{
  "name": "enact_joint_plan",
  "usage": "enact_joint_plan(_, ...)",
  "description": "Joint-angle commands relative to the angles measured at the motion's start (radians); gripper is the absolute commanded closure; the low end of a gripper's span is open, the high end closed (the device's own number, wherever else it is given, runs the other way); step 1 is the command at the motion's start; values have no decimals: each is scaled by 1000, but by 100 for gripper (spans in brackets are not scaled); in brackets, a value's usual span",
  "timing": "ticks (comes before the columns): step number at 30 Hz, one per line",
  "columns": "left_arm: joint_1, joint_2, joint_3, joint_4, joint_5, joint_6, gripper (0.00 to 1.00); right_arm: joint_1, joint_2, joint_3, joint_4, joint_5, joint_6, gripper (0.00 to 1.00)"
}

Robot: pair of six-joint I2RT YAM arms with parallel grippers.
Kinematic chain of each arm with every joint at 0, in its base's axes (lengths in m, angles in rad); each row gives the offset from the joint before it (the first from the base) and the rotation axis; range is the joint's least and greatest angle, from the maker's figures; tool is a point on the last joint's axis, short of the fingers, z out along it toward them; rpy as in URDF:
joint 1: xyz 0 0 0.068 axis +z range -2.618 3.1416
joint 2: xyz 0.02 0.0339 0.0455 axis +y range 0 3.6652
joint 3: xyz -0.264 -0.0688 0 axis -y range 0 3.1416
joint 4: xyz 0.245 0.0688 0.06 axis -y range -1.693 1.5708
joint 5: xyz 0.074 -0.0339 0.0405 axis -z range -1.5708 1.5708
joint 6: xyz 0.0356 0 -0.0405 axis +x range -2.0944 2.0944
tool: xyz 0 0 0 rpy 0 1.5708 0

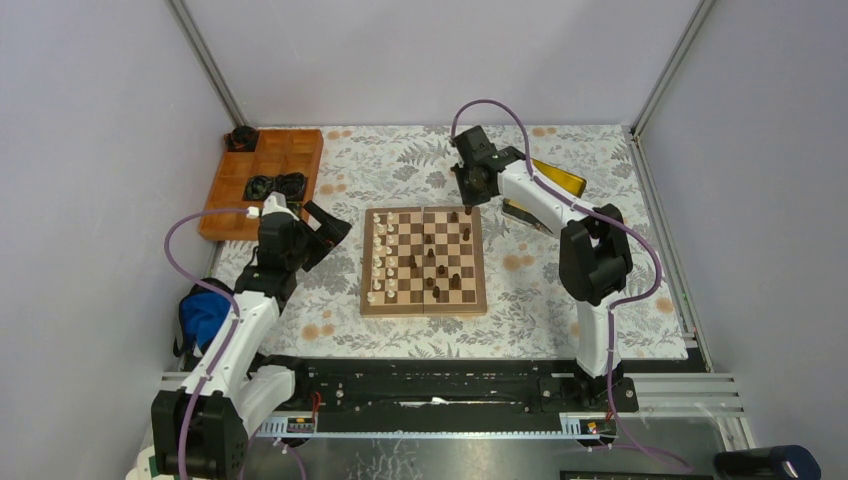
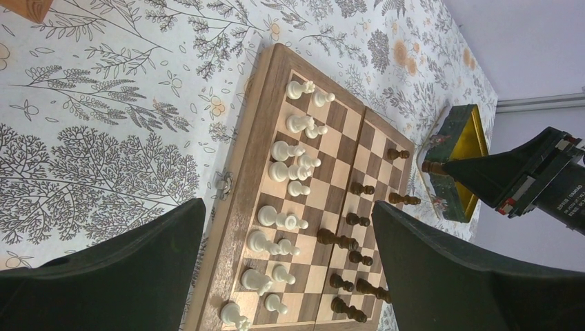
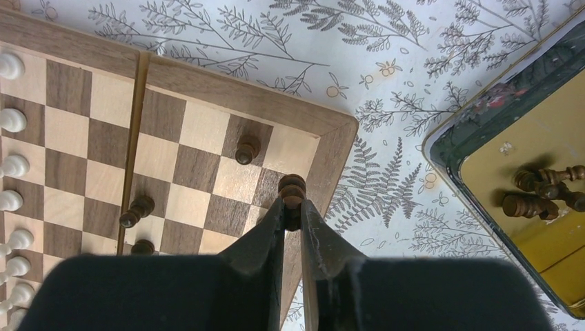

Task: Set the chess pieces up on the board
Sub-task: Place the chess piece on the chessboard.

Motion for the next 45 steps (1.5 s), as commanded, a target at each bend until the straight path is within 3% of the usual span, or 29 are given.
enact_joint_plan(1,6,11,-3,28,-7,-10,1,0,-22,-18,-19,-29,-10,92)
enact_joint_plan(45,6,20,-12,30,-11,2,1,26,67,-31,6,-71,6,90)
